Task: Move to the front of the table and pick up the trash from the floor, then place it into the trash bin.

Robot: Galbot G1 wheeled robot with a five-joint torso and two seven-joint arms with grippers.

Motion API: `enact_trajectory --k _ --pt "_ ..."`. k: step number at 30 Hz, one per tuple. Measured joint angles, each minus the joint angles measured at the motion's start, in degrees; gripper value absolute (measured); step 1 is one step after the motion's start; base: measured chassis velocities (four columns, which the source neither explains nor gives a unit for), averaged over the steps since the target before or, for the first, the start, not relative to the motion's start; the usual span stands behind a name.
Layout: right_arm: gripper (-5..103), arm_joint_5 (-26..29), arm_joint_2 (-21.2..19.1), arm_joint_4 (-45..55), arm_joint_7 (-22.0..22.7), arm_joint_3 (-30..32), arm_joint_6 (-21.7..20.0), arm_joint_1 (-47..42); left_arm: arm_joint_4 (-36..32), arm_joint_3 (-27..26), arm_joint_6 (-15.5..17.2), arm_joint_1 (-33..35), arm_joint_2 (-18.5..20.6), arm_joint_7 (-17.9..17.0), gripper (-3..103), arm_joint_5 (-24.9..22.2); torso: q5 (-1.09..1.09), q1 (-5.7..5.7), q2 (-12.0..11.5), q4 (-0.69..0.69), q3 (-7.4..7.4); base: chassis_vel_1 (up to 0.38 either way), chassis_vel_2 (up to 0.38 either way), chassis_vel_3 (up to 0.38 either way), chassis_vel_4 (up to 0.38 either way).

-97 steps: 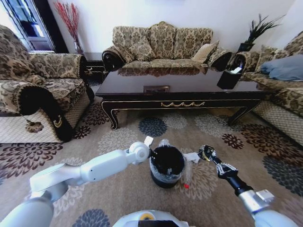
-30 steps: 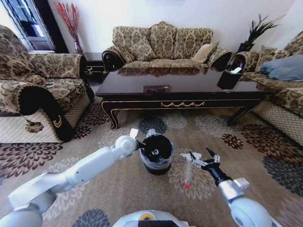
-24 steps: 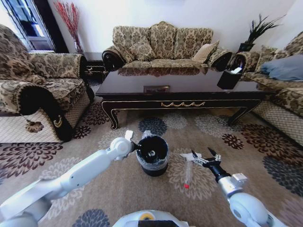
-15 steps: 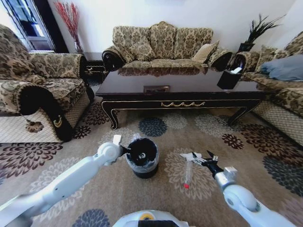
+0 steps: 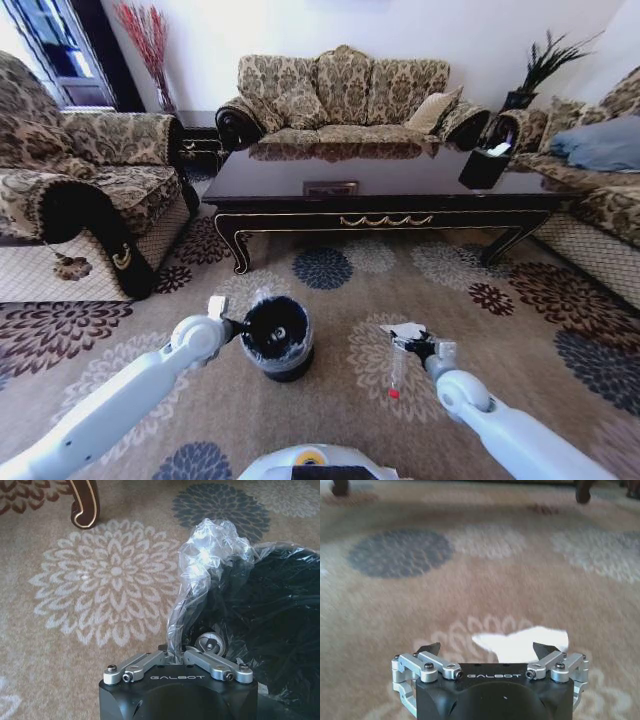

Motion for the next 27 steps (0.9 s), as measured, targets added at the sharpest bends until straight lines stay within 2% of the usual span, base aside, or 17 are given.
enact_trajectory --k 7,18,21,27 --pt "100 2.5 4.2 -5.7 3.5 -2.7 -3.4 3.5 -2.0 -0.7 0.0 1.7 1.0 0.0 0 -0.3 0.01 0.00 0.0 -0.02 0.00 0.000 0.000 0.000 0.000" --pt "100 1.8 6.9 -11.2 3.7 -4.1 -3.6 5.2 -2.8 -0.2 0.0 2.0 1.4 -0.3 0 -0.1 0.01 0.00 0.0 -0.01 0.00 0.000 0.000 0.000 0.000" --pt "100 0.4 8.8 -16.8 2.4 -6.6 -3.2 7.7 -3.0 0.1 0.0 2.1 1.5 -0.3 0 0.3 0.02 0.00 0.0 -0.02 0.00 0.000 0.000 0.000 0.000" --pt "100 -0.5 10.9 -20.4 1.7 -7.5 -2.8 9.5 -3.0 0.0 0.0 2.7 1.7 0.0 0 0.8 0.01 0.00 0.0 0.00 0.00 0.000 0.000 0.000 0.000"
